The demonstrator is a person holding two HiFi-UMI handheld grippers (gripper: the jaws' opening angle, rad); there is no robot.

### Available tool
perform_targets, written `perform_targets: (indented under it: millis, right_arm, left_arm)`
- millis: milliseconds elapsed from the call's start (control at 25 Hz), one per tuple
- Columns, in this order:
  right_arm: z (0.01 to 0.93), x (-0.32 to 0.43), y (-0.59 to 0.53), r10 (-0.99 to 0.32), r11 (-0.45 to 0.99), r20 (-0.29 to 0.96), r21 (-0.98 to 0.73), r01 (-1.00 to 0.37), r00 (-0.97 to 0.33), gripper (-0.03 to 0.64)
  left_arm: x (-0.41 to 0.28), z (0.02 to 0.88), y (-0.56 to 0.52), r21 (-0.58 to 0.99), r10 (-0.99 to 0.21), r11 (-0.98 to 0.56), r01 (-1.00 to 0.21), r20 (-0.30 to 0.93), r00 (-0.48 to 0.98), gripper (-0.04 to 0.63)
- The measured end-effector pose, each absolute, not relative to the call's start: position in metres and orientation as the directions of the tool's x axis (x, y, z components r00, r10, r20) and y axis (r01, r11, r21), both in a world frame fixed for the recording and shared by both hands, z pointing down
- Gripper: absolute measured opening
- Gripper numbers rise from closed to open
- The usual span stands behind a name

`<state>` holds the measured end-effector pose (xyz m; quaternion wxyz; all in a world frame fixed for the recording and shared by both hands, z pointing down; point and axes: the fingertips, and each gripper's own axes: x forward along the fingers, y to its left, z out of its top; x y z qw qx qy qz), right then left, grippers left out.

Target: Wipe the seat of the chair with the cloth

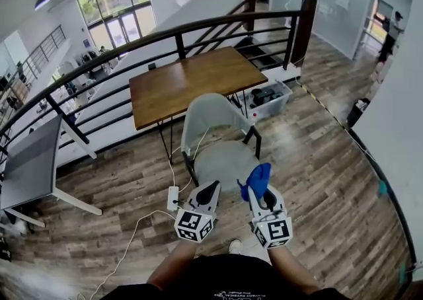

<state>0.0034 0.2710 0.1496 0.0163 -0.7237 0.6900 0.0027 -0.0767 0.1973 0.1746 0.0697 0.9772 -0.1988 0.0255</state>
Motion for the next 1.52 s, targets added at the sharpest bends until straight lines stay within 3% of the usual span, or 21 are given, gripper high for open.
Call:
perform_targets:
  millis: [640,1520]
  right_arm:
    - [0.158,0.018,0.208,-0.995,0.1,-0.02,-0.07,-0.992,-0.099,0.11]
    - [0.164,0.01,0.027,-0.976,0.214,0.027,-0.058,-0.975,-0.216,0.109]
  left_arm:
    - [-0.07,0.178,0.152,0.122,-0.493,-0.854,-0.505,0.114,0.862,0.008]
    - [-0.073,0.174,-0.027,0.17,-0.54,-0.82,-0.547,0.087,0.837,0.008]
